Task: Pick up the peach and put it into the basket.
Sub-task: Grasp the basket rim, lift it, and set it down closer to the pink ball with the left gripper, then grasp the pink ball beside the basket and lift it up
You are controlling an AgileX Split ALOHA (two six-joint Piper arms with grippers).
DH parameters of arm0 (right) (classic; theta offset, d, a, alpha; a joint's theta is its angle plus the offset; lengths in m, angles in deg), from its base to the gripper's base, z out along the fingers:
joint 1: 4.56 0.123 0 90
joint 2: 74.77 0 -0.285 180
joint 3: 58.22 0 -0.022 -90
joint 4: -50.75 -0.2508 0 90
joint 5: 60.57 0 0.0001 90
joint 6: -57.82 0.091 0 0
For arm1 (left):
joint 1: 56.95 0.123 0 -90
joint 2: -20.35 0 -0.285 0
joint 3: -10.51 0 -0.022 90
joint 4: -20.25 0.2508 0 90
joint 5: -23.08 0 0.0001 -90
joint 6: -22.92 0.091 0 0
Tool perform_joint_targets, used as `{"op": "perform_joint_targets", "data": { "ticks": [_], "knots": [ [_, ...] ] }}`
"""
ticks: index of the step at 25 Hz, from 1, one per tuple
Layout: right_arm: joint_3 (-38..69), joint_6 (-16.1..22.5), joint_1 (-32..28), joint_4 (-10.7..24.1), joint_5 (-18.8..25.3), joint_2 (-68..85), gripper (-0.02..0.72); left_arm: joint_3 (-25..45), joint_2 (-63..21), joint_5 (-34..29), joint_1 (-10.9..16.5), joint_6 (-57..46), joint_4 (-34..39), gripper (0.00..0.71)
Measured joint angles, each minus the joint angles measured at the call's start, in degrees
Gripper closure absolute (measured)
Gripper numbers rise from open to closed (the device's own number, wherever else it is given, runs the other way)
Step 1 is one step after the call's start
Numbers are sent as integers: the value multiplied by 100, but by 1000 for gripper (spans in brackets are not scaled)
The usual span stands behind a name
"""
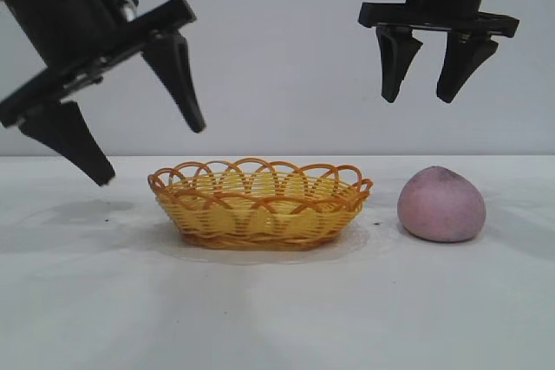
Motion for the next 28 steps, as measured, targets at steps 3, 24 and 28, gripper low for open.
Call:
{"op": "perform_joint_targets", "data": {
  "ticks": [3, 24, 28],
  "knots": [
    [0, 0, 0, 0, 0, 0, 216, 0, -85, -12, 0, -148, 839, 131],
    [0, 0, 0, 0, 0, 0, 216, 0, -97, -951, 925, -1645, 4406, 183],
    [0, 0, 0, 12, 0, 0, 216, 0, -183, -1169, 1323, -1645, 4332, 183]
  ]
}}
